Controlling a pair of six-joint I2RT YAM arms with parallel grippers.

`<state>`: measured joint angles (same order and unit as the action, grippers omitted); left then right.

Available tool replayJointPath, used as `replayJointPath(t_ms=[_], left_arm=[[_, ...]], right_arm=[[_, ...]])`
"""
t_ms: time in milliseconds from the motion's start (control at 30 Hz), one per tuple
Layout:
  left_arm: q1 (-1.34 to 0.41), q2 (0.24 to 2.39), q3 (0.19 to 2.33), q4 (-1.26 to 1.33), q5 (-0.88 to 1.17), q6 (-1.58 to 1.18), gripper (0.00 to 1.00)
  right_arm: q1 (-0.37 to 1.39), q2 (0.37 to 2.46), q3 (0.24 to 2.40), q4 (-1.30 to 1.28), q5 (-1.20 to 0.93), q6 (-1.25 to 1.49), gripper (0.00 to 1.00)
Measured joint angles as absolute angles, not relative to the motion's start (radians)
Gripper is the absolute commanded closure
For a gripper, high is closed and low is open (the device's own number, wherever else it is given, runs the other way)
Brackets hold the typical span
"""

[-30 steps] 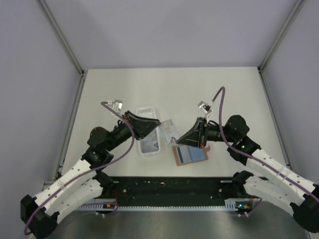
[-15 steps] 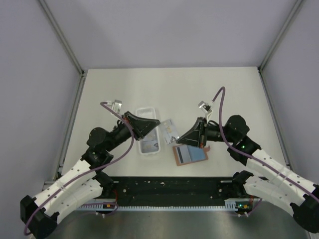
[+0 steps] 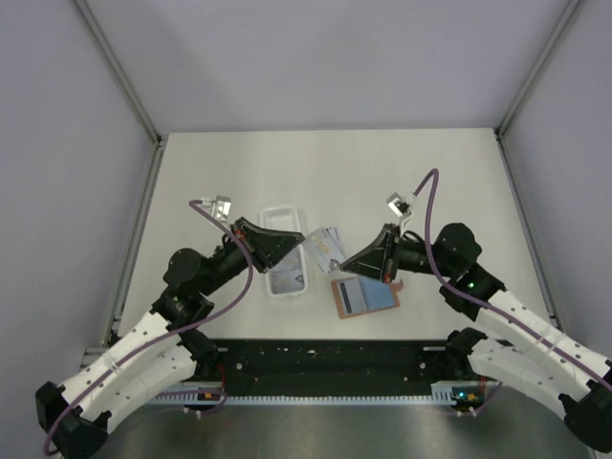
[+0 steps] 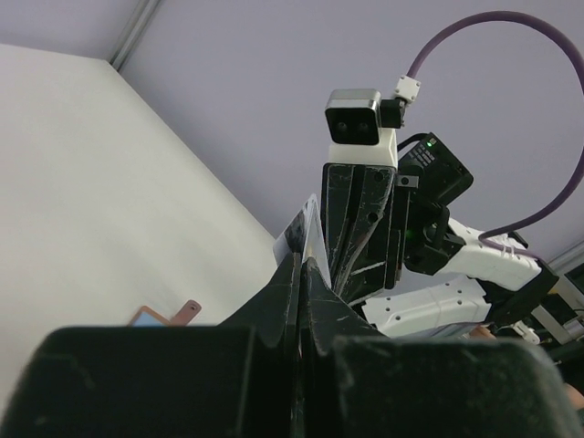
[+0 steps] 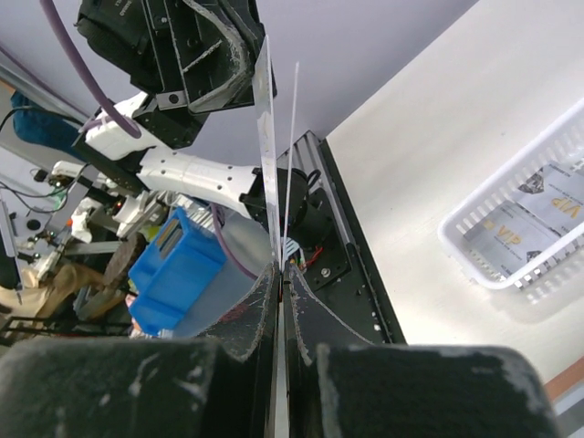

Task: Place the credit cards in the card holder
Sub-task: Pick up the credit card from the storage box.

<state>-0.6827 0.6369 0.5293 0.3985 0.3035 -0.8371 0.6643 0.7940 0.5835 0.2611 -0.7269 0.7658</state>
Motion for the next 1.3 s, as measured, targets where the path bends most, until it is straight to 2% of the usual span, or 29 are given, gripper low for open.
replayJointPath(t_ms=[300, 533, 800, 967, 1300], left_arm=[[-0.679, 0.621, 0.513, 0.381, 0.228, -0.835, 1.00], [-0.676, 0.582, 0.476, 0.361, 0.137, -0.835, 1.00], [-0.676, 0.515, 0.475, 0.126, -0.141, -0.817, 1.00], [-0.675, 0.596, 0.474, -0.025, -0.282, -0.818, 1.00], [-0.675, 0.773, 0.449, -0.080, -0.342, -0.817, 1.00]], right_arm=[[0.664, 0.756, 0.582, 0.200, -0.620, 0.753, 1.00], [0.664, 0.743, 0.524, 0.246, -0.507, 0.796, 1.00], [0.664, 0.663, 0.518, 0.151, -0.320, 0.774, 1.00], [0.664, 0.649, 0.520, 0.068, -0.256, 0.754, 1.00], [0.664, 0.649, 0.520, -0.004, -0.229, 0.736, 1.00]])
